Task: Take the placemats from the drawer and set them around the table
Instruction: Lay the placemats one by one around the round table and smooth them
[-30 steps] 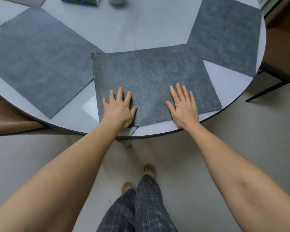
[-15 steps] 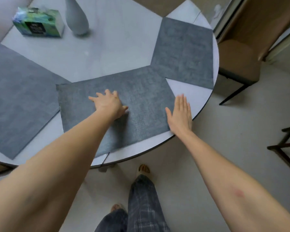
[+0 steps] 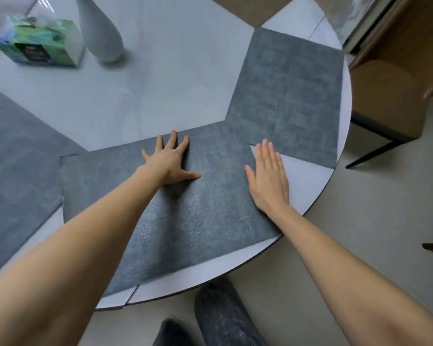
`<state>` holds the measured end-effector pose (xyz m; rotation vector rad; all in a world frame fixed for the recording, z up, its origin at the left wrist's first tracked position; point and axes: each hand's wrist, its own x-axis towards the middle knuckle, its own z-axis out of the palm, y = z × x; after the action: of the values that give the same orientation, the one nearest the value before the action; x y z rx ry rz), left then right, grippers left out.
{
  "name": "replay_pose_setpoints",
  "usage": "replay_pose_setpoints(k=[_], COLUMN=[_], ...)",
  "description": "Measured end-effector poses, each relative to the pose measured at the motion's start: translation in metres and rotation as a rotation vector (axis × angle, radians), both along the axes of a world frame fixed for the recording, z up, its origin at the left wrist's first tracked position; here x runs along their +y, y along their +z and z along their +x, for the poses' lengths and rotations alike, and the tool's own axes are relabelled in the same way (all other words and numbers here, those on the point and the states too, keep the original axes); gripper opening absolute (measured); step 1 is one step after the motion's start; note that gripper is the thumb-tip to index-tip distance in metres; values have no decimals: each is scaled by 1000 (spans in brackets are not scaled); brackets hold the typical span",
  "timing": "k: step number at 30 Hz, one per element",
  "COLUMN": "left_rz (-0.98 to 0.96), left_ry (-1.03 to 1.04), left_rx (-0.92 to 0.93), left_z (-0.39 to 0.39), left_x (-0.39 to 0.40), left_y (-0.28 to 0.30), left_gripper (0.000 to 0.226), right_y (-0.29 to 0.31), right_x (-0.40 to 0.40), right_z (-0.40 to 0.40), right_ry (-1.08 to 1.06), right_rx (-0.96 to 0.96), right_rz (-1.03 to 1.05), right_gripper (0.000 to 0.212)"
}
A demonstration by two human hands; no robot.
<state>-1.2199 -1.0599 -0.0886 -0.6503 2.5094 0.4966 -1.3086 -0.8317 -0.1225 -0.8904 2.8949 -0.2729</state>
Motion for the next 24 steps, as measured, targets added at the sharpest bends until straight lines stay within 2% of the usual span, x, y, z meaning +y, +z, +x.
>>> replay_pose_setpoints(k=[3, 6, 8, 11, 13, 16, 19, 21, 24], left_rz=[-16, -37, -65, -96, -82, -5, -100, -154, -179], left_ry=[5, -5, -17, -48, -45, 159, 252, 218, 145], left_rx=[-2, -2, 5, -10, 23, 299, 495, 457, 314], left_z=[-2, 0, 0, 1, 4, 28, 75, 103, 126], left_x=[0, -2, -3, -4, -11, -35, -59, -68, -80], left_y=[0, -4, -6, -4, 0, 3, -7, -18, -39], left_gripper=[110, 110, 110, 106, 93, 58, 49, 51, 59], right_y=[9, -2, -14, -14, -7, 6, 6, -2, -15], right_x=[-68, -98, -86, -66, -71, -108, -151, -168, -168], right_z=[-19, -30, -36, -42, -32, 18, 94, 138, 173], right_ry=[219, 330, 253, -57, -123, 83, 326, 366, 314], right_rx=[-76, -105, -39, -52, -55, -15, -123, -155, -65], right_rz=[-53, 58, 82, 77, 108, 15, -58, -18, 65], right_gripper=[61, 62, 63, 66, 67, 65, 65, 69, 65])
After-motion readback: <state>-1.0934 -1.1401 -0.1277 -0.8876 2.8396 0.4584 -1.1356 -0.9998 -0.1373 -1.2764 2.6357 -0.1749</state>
